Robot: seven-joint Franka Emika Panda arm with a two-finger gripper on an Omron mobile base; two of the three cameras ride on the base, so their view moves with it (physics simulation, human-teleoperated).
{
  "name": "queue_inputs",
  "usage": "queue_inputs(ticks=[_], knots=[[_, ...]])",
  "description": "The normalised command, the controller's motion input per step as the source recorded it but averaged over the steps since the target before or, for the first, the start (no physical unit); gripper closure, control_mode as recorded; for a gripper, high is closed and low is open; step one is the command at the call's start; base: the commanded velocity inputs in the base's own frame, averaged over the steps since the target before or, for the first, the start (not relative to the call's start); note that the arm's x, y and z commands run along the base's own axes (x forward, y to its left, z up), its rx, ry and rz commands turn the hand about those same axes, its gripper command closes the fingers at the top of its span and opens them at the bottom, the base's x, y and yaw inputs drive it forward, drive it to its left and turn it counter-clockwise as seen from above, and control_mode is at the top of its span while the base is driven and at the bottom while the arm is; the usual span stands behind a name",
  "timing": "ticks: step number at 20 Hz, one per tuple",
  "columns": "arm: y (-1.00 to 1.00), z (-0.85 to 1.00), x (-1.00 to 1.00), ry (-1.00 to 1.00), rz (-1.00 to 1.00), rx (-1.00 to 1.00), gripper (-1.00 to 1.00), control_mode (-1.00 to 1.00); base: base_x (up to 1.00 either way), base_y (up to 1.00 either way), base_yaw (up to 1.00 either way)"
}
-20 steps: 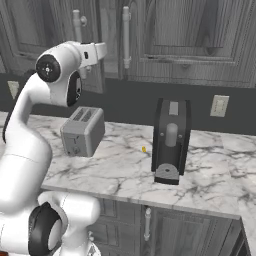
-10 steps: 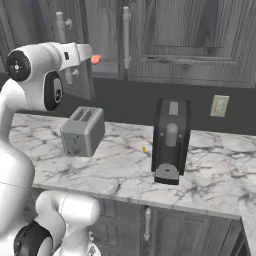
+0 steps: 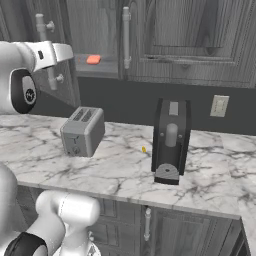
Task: Pick the bar soap and dish brush from the cabinet and place them on the counter.
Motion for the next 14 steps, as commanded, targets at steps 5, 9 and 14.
queue_inputs(ticks=[5, 9, 14], knots=[[0.08, -0.06, -0.64, 0.09, 0.0, -0.07, 1.0, -1.0, 0.0, 0.0, 0.0], [0.08, -0.12, -0.58, 0.05, 0.0, -0.04, 1.0, -1.0, 0.0, 0.0, 0.0], [0.05, -0.09, -0.4, 0.02, 0.0, -0.03, 1.0, -1.0, 0.0, 0.0, 0.0]])
